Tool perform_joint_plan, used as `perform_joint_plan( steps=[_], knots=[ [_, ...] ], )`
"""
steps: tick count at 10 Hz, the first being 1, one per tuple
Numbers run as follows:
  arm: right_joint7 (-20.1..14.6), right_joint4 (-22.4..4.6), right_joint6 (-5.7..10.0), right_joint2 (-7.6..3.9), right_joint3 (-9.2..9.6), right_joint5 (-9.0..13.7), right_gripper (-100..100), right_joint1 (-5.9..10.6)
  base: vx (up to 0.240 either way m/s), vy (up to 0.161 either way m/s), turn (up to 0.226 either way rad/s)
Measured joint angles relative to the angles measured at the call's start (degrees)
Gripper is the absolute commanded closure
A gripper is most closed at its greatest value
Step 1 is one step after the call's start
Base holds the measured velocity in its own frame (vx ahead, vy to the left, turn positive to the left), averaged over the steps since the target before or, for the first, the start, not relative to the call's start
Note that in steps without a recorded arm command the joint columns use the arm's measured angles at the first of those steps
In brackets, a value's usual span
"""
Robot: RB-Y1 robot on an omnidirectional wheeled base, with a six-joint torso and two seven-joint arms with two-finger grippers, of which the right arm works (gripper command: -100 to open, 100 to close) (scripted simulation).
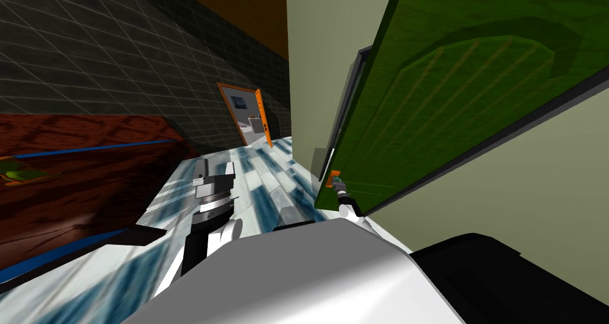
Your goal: Pull the door open
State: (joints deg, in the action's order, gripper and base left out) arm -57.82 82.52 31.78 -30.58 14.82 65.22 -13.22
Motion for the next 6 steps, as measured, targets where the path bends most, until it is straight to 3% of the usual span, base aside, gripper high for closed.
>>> perform_joint_plan(
  steps=[4, 6],
  knots=[
    [0.2, -0.1, -0.25, 0.04, 0.14, 0.0, 100, -0.14, -0.013, 0.000, 0.004],
    [-0.2, -0.1, -0.07, -0.51, 0.28, 0.0, 100, -0.23, -0.130, -0.047, 0.140]
  ],
)
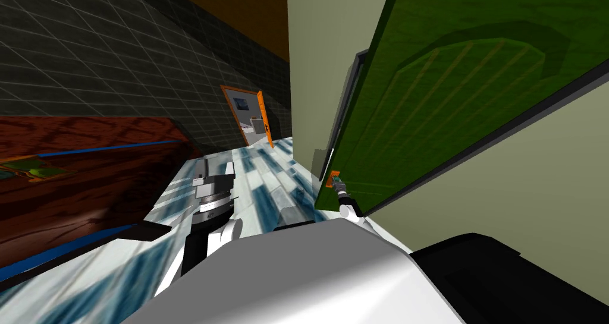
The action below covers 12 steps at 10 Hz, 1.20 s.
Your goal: Pull the door open
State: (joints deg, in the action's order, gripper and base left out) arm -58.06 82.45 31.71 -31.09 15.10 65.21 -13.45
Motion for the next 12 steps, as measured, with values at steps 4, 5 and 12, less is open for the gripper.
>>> perform_joint_plan(
  steps=[4, 5, 12],
  knots=[
    [-2.1, 0.1, 0.68, -2.01, 1.47, -0.3, 100, -0.34, -0.198, -0.054, 0.152],
    [-2.8, 0.1, 0.90, -2.66, 1.90, -0.4, 100, -0.35, -0.222, -0.058, 0.188],
    [-6.6, 0.3, 2.03, -6.13, 4.44, -1.0, 100, -1.15, -0.165, -0.041, 0.122]
  ],
)
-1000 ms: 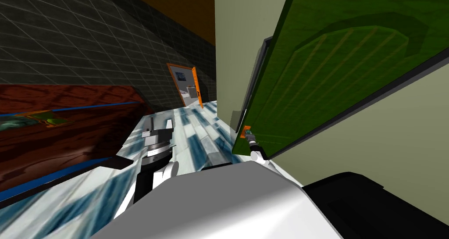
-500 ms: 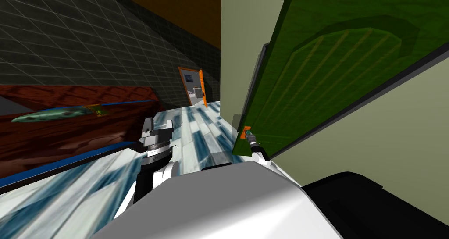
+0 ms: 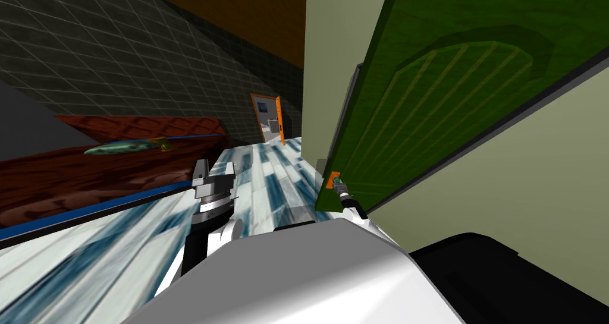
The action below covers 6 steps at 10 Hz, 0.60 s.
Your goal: Pull the door open
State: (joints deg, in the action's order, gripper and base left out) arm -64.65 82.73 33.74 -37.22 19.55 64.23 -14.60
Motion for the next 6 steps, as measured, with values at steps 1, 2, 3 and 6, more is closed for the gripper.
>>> perform_joint_plan(
  steps=[1, 2, 3, 6],
  knots=[
    [-0.3, 0.0, 0.21, -0.45, 0.16, -0.1, 100, -0.07, -0.180, -0.051, 0.109],
    [-0.8, 0.1, 0.53, -0.83, 0.38, -0.2, 100, -0.09, -0.173, -0.031, 0.089],
    [-1.1, 0.2, 0.73, -1.19, 0.65, -0.3, 100, -0.15, -0.199, -0.050, 0.118],
    [-2.5, 0.4, 1.50, -2.48, 1.94, -0.8, 100, -0.61, -0.194, -0.074, 0.144]
  ],
)
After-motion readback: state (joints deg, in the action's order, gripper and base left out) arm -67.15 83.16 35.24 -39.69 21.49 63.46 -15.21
